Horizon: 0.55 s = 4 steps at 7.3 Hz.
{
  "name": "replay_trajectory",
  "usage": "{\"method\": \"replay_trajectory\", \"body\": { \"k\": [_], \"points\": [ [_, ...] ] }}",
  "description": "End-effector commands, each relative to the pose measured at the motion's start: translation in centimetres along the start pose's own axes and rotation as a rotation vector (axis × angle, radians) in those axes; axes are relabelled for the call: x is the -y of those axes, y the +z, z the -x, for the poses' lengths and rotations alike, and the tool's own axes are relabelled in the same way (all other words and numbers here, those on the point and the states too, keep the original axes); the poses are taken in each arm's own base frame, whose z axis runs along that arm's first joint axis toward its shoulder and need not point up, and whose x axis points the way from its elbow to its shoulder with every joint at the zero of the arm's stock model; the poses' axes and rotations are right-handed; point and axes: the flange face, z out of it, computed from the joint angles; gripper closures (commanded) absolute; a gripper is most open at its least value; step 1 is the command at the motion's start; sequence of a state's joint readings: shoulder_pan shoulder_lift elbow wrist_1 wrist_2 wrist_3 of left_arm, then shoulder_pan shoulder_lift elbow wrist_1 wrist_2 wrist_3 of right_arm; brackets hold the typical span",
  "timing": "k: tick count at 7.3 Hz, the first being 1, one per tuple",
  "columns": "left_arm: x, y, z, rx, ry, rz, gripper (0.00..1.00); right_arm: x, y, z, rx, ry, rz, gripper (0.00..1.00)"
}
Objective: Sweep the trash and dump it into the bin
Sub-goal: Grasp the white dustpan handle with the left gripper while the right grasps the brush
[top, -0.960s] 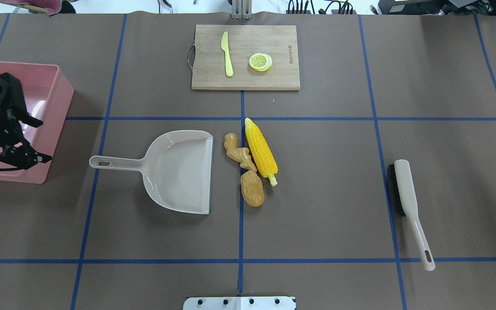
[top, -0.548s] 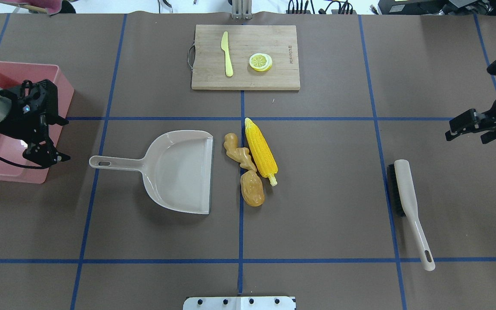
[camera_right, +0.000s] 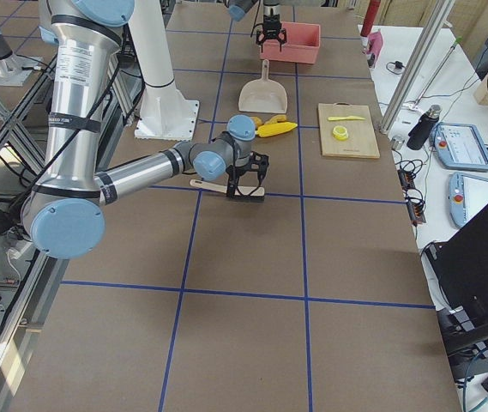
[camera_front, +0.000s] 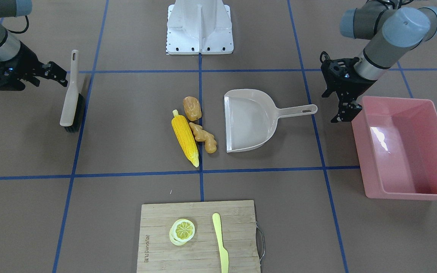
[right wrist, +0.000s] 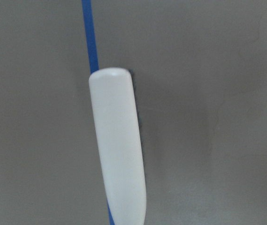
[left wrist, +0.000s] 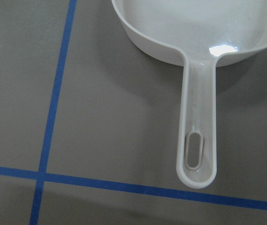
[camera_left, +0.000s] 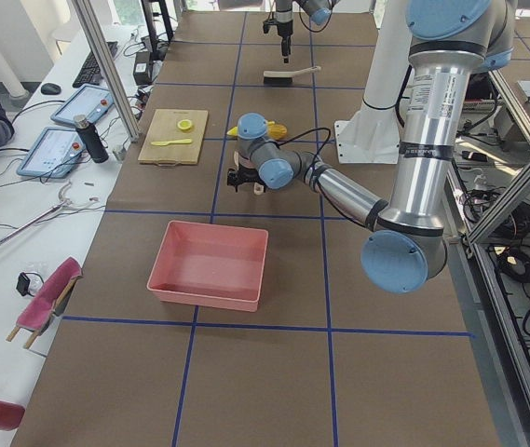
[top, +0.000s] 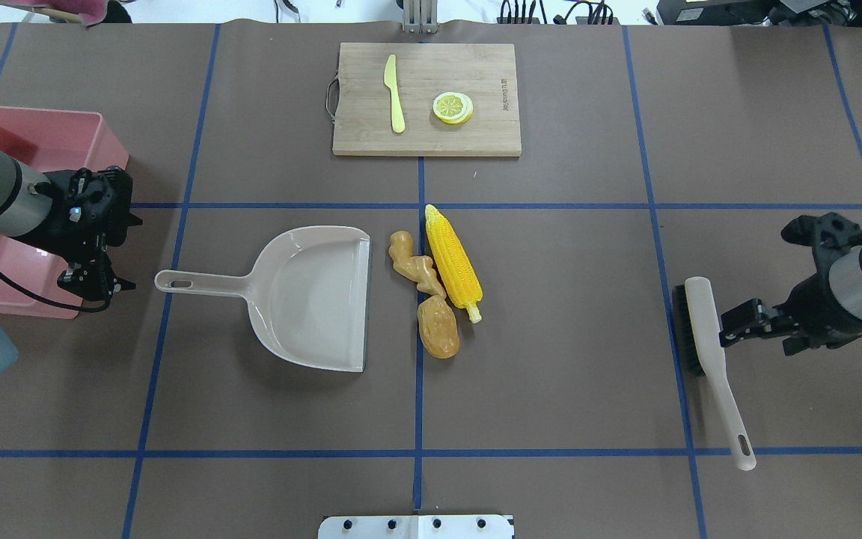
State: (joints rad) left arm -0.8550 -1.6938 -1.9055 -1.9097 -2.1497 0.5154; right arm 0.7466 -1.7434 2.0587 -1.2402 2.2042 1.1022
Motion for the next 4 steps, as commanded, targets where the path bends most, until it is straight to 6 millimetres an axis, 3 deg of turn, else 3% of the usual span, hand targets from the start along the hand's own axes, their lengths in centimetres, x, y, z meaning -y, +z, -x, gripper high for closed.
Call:
{"method": "replay_trajectory", "body": {
  "k": [1,3,4],
  "points": [
    [-0.6,0.0,-0.2,0.006,-0.015,0.02,0.01,-4.2,3.7,1.2,-0.052,-0.038,-0.018,0.0],
    [-0.6,1.0,-0.1,0.003,-0.018,0.036,0.0,-6.1,4.7,0.4,-0.065,-0.071,-0.01,0.0],
    [-1.4,2.8,0.0,-0.021,-0.033,0.059,0.01,-6.9,5.2,1.0,-0.065,-0.08,0.006,0.0]
  ]
}}
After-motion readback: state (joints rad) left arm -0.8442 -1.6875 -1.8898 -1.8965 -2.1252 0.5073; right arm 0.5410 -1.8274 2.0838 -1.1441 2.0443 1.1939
